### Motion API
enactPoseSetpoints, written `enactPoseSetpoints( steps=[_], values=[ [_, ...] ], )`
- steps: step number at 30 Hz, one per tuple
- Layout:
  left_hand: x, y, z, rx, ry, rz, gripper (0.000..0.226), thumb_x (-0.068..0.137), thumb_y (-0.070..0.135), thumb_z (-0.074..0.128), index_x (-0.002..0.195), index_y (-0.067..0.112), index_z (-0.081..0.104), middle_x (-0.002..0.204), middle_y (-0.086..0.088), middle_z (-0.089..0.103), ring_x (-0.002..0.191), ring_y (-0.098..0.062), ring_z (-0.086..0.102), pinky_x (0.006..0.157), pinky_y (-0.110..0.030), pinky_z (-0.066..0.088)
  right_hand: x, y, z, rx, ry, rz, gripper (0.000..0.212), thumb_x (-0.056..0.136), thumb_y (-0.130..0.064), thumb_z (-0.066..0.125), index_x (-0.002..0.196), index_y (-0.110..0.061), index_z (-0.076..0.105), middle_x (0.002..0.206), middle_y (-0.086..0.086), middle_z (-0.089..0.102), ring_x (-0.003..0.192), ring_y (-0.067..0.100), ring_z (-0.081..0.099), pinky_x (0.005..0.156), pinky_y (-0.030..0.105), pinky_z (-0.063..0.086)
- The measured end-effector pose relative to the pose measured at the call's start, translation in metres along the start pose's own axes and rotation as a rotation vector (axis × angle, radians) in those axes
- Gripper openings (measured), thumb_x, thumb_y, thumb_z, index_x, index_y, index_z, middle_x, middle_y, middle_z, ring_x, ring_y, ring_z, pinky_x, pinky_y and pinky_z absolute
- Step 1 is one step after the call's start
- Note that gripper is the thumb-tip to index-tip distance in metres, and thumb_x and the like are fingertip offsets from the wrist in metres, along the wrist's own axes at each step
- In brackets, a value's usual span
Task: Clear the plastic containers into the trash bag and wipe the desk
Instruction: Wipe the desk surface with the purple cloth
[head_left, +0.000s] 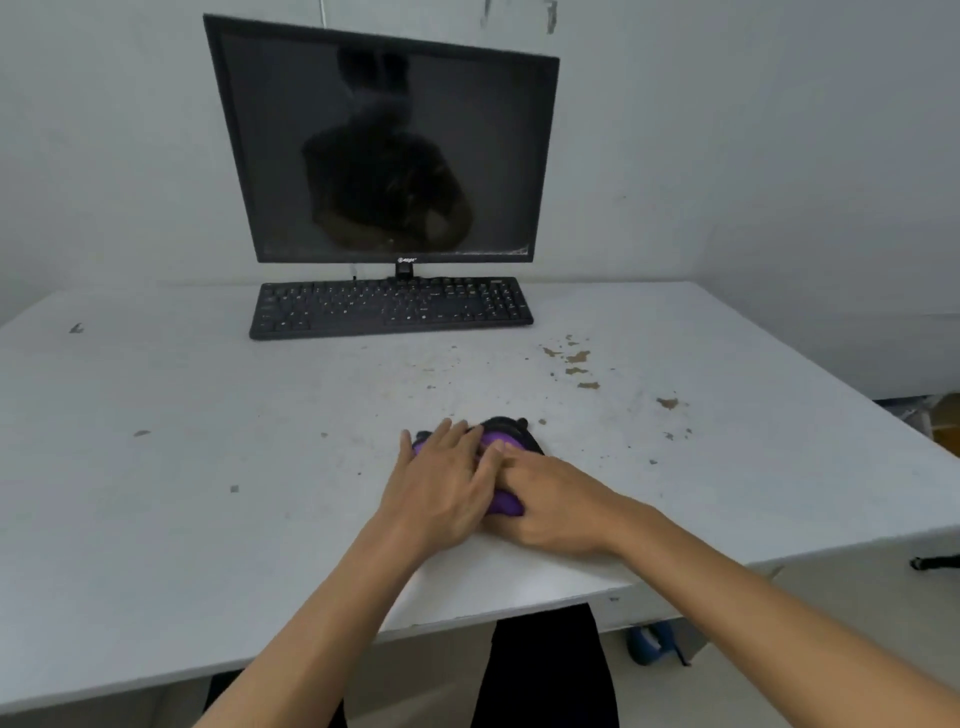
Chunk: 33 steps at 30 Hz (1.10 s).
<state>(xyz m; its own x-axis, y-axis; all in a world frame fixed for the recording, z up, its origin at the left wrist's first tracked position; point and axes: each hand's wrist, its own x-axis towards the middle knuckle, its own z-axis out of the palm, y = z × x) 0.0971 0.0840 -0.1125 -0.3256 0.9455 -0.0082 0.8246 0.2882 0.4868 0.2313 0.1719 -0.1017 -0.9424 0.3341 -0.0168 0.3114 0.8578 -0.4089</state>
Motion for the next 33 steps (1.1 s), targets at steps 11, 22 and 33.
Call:
enactPoseSetpoints(
  steps=[11,22,33],
  values=[
    [0.021,0.066,-0.018,-0.516,-0.002,0.222,0.031,0.092,0.053,0.059,0.094,0.025,0.071,0.085,0.009,0.072,0.077,-0.008,0.065,0.079,-0.035,0.055,-0.065,0.040,-0.068,0.609,0.383,0.346,0.016,0.096,-0.033,0.065,0.106,-0.024,0.074,0.098,-0.002,0.078,0.094,0.018,0.073,0.084,0.035,0.056],
    [0.112,0.115,-0.027,-0.768,-0.005,0.087,0.007,0.093,0.019,0.067,0.096,0.018,0.073,0.092,-0.004,0.075,0.084,-0.018,0.066,0.075,-0.026,0.049,-0.097,0.100,-0.142,0.381,0.416,0.522,0.012,0.094,-0.027,0.065,0.100,-0.032,0.074,0.091,-0.004,0.072,0.072,0.018,0.067,0.061,0.038,0.062],
    [0.230,0.157,-0.005,-1.516,-0.356,-0.386,0.037,0.103,0.035,0.043,0.120,0.005,0.059,0.120,-0.024,0.067,0.106,-0.039,0.069,0.095,-0.052,0.055,-0.041,0.176,-0.147,0.185,0.770,0.406,0.030,0.096,-0.008,0.059,0.114,-0.028,0.074,0.110,-0.009,0.056,0.095,0.003,0.060,0.078,0.007,0.047]
  ],
)
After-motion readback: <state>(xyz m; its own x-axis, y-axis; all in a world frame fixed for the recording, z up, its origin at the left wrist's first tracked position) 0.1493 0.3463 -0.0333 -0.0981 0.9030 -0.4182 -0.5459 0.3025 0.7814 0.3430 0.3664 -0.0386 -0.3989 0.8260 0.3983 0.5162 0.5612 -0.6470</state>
